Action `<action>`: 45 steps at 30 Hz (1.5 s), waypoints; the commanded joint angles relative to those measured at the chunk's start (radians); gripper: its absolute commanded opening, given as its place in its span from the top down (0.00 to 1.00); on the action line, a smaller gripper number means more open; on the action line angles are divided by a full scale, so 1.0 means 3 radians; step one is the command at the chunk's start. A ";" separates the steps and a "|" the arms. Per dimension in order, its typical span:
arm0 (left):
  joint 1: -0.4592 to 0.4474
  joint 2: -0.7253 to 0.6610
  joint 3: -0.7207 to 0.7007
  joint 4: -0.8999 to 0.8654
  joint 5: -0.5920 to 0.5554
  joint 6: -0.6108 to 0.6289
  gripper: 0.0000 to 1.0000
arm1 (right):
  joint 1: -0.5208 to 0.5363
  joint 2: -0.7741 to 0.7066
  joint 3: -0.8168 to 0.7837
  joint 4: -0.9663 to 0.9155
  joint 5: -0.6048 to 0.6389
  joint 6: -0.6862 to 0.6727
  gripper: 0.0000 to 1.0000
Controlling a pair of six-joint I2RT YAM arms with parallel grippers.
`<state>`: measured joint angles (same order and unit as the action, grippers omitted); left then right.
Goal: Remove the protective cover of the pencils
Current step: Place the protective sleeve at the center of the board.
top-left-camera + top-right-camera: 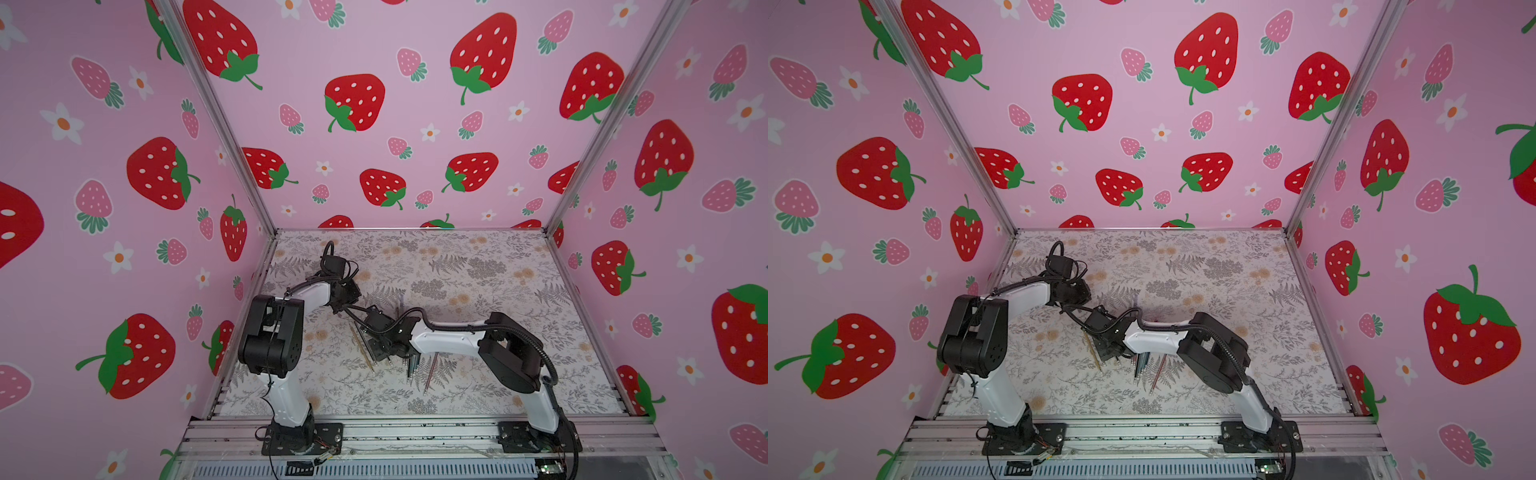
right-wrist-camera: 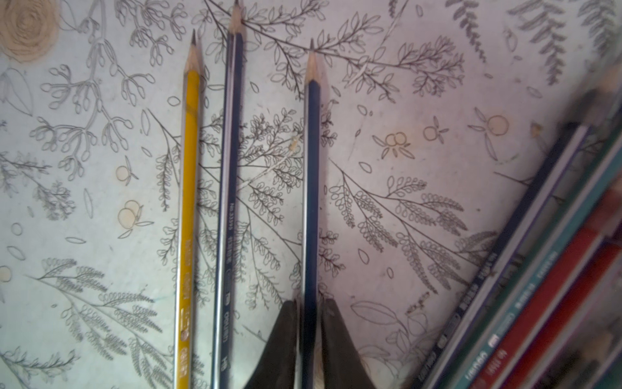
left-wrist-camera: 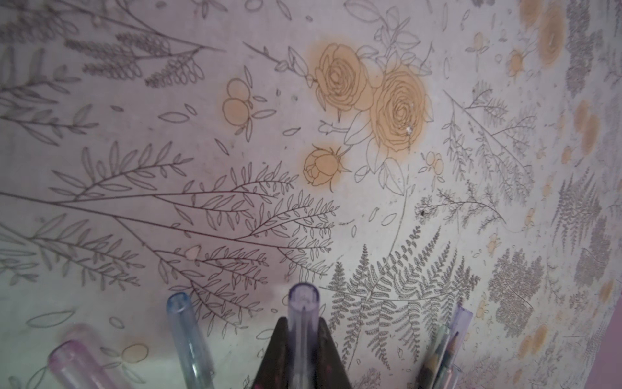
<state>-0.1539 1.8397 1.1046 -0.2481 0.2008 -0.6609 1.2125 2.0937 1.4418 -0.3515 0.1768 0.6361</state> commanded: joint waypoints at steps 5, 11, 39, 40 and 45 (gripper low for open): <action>-0.0019 0.0089 0.0171 -0.0217 -0.0173 0.0066 1.00 | -0.0012 0.0137 0.0115 -0.0115 -0.0104 0.0031 0.77; -0.0024 0.0161 0.0240 -0.0298 -0.0190 0.0084 0.99 | -0.0012 0.0023 0.0060 -0.0042 -0.0122 -0.0010 0.76; -0.0034 0.0109 0.0237 -0.0431 -0.0343 0.0087 0.79 | 0.0080 -0.1018 -0.0779 0.0558 0.0395 -0.0185 0.65; -0.0032 0.0102 0.0235 -0.0429 -0.0347 0.0091 0.79 | 0.0076 -0.1072 -0.0841 0.0540 0.0504 -0.0138 0.65; -0.0032 0.0080 0.0257 -0.0445 -0.0317 0.0099 0.78 | 0.0043 -0.1122 -0.0993 0.0405 0.0784 0.0062 0.64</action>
<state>-0.1619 1.8858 1.1557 -0.3229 0.1307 -0.6476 1.2301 1.7557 1.1652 -0.2031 0.3233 0.6033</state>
